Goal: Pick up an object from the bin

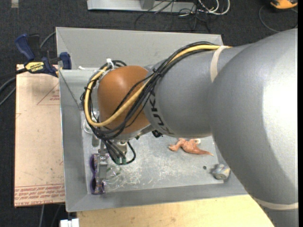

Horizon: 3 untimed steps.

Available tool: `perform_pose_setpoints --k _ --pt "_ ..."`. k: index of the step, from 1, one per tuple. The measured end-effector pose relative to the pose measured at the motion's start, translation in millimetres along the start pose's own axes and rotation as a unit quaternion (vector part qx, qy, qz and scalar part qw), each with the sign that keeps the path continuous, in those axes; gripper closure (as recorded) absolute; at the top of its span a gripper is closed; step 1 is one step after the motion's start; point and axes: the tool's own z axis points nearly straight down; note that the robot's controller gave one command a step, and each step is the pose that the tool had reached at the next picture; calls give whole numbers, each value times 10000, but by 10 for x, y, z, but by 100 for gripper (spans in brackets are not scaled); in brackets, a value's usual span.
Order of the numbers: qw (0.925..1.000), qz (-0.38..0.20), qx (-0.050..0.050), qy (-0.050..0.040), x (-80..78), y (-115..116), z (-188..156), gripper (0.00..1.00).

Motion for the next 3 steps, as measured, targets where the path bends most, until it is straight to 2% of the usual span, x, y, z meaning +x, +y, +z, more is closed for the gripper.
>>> perform_pose_setpoints --k 1,2,3 --pt "10000 27 -6 -29 -20 -17 -47 0" --pt "9658 -2592 -15 -68 212 -213 687 0" --pt "9672 -2539 -7 -39 207 -125 92 0"
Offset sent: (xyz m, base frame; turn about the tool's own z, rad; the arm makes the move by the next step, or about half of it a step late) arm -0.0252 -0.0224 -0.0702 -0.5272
